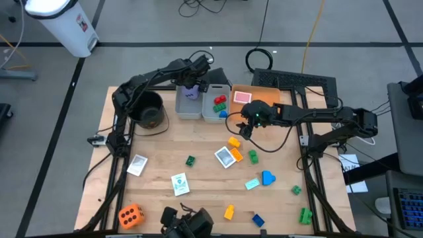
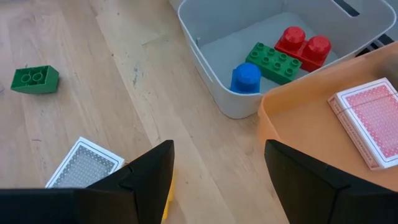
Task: Pick & Place Toys
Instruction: Put the purple dice into the left gray bin
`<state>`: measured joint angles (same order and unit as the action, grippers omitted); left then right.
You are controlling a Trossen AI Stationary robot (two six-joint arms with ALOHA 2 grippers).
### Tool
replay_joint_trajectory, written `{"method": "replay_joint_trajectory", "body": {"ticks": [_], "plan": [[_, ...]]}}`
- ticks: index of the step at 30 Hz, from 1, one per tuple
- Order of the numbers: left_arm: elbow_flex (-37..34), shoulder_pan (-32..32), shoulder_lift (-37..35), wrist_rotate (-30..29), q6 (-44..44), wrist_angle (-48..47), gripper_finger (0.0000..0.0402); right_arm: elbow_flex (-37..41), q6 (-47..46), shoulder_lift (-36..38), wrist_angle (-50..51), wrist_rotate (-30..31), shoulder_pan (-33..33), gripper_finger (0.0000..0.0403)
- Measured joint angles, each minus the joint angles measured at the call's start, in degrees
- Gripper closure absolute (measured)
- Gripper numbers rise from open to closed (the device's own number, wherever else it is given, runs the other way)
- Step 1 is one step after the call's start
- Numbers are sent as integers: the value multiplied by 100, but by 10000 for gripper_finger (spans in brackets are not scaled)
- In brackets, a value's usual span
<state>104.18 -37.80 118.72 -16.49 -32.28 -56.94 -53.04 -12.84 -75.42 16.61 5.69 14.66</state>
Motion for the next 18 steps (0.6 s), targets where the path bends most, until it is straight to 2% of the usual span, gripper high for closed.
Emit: {"method": "replay_joint_trajectory", "body": {"ticks": [18], "plan": [[0, 44, -4, 137, 128, -14, 2, 0, 2, 0, -176, 0, 0, 161]]}}
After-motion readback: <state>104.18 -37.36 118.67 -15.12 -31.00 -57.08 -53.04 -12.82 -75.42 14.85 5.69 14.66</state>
